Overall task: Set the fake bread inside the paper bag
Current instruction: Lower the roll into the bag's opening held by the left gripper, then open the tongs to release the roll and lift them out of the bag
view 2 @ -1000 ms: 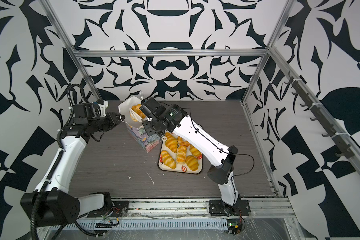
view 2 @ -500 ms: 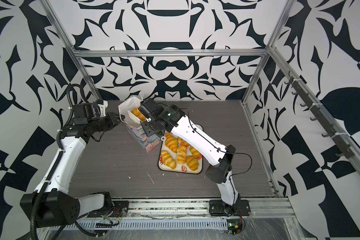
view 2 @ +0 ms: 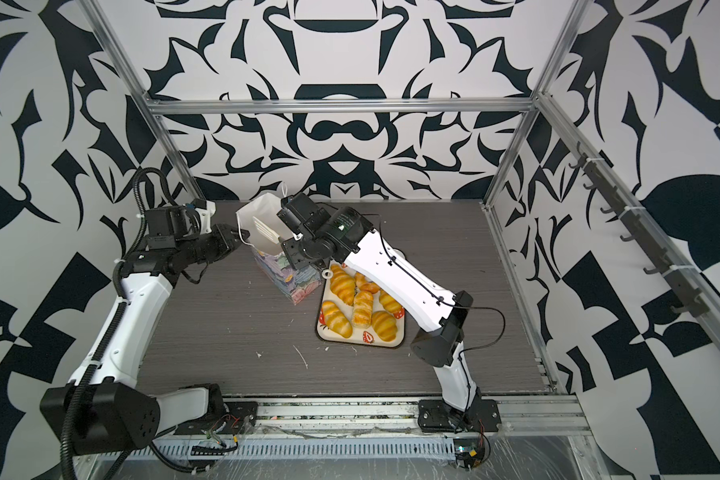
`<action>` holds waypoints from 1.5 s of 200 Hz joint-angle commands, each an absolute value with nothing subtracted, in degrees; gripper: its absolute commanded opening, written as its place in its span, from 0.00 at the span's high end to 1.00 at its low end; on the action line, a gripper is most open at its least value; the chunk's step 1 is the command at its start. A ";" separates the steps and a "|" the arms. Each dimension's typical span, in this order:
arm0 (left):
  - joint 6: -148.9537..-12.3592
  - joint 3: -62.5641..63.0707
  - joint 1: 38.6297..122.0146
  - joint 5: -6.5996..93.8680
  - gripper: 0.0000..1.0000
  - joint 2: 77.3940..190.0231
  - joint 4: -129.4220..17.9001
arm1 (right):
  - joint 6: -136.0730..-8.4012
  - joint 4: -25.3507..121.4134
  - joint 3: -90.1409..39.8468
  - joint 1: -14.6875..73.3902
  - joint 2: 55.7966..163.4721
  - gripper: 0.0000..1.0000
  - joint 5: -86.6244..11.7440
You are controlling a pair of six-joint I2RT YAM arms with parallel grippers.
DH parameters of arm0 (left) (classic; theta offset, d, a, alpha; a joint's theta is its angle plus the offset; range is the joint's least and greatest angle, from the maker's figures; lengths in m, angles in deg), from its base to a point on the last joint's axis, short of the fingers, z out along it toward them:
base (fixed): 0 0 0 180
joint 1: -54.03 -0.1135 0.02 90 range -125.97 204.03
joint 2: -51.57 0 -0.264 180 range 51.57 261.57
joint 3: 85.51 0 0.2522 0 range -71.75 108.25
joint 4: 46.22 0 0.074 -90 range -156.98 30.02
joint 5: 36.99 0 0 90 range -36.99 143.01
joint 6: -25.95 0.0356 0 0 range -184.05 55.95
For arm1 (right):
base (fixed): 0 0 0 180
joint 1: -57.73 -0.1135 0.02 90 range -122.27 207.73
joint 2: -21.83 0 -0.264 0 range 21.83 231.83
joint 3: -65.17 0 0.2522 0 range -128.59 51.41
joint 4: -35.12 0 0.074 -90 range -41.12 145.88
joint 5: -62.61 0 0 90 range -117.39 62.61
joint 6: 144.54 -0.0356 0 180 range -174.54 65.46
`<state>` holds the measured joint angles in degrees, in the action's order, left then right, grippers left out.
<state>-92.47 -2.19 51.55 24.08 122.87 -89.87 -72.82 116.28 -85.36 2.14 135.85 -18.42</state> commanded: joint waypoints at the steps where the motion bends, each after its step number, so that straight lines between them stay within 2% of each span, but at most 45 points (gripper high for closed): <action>1: -91.76 -1.61 51.68 24.18 0.71 122.05 -91.36 | -72.11 115.39 -87.82 2.01 131.76 0.38 -14.76; 55: -91.82 -1.61 51.75 24.28 0.72 122.21 -91.45 | -71.28 115.27 -85.62 1.97 127.32 0.38 -12.72; 143: -91.81 -1.37 51.84 24.11 0.75 122.23 -91.60 | -71.41 113.84 -71.95 3.01 116.68 0.38 -6.41; 206: -91.30 -0.56 52.68 25.48 0.77 123.54 -92.65 | -74.42 110.79 -59.33 9.61 108.77 0.38 -9.96; 300: -90.68 -0.82 52.94 26.42 0.77 123.11 -93.15 | -75.50 106.22 -43.48 21.08 105.00 0.38 -15.78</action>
<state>-91.25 -2.19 52.89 26.04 123.40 -91.60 -74.53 110.27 -45.41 18.99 107.76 -14.44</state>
